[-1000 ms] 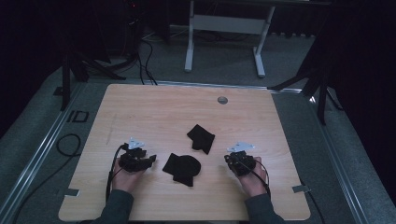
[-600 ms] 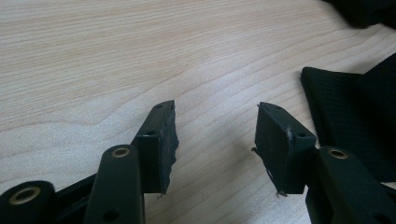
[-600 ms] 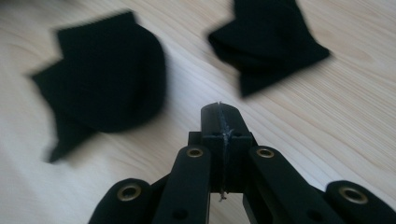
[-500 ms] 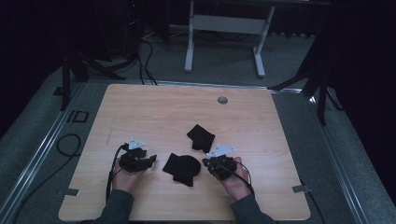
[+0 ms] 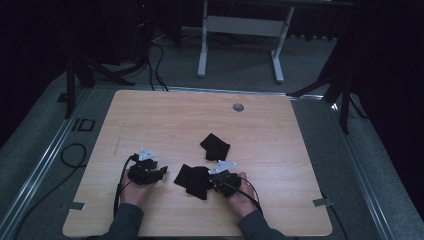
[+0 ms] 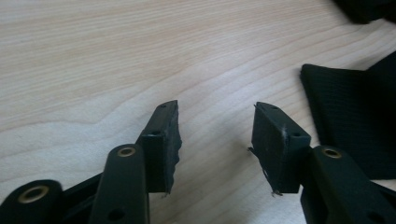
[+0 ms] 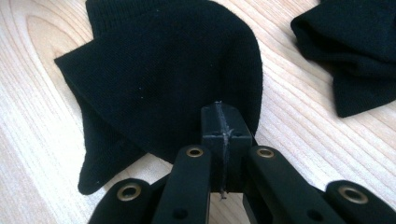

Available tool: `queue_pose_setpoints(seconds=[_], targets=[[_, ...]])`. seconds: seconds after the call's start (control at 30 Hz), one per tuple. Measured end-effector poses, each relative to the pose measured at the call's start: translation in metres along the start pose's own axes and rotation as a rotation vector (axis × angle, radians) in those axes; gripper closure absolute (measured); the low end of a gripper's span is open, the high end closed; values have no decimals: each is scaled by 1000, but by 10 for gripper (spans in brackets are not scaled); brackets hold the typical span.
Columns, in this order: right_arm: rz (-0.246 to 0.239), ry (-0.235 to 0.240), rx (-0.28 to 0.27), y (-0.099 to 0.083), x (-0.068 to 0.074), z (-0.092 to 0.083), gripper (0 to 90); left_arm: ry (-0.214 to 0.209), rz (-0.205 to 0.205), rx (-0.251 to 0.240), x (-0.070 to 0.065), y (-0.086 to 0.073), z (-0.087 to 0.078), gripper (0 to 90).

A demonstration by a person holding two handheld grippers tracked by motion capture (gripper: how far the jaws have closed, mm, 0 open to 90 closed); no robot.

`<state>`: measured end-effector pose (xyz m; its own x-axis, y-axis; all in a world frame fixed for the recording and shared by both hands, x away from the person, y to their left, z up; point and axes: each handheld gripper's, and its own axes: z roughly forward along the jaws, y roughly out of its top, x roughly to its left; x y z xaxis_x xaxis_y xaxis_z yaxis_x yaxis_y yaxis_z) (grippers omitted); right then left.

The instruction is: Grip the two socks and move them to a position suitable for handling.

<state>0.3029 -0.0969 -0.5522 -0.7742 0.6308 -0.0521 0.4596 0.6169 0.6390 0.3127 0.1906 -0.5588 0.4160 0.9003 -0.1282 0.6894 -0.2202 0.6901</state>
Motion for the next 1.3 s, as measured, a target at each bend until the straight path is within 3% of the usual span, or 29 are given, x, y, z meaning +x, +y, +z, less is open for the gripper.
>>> queue_pose_setpoints(seconds=[0.07,0.1,0.23,0.3,0.5,0.63,0.73,0.9,1.0,1.3], targets=[[0,-1,0,0,0,0,900,0,0,0,0,0,0,535],[-2,-3,-4,-1,0,0,900,-40,-23,10,0,0,-1,558],[2,-2,-5,-1,0,0,900,-82,-20,0,-5,1,-5,595],[3,2,-7,-1,0,0,900,-125,5,-25,-16,3,-9,643],[8,9,-9,-2,-1,0,900,-173,51,-43,-34,5,-7,763],[9,10,-14,-2,-2,0,899,-212,67,-53,-45,4,-4,900],[8,9,-16,-3,-2,0,899,-229,85,-41,-50,2,-1,900],[10,10,-16,-3,-2,0,900,-236,105,-18,-58,0,4,900],[12,12,-16,-3,-2,0,899,-193,134,24,-62,-2,12,900],[20,18,-14,-4,-3,-1,899,-170,141,24,-61,-2,12,900]])
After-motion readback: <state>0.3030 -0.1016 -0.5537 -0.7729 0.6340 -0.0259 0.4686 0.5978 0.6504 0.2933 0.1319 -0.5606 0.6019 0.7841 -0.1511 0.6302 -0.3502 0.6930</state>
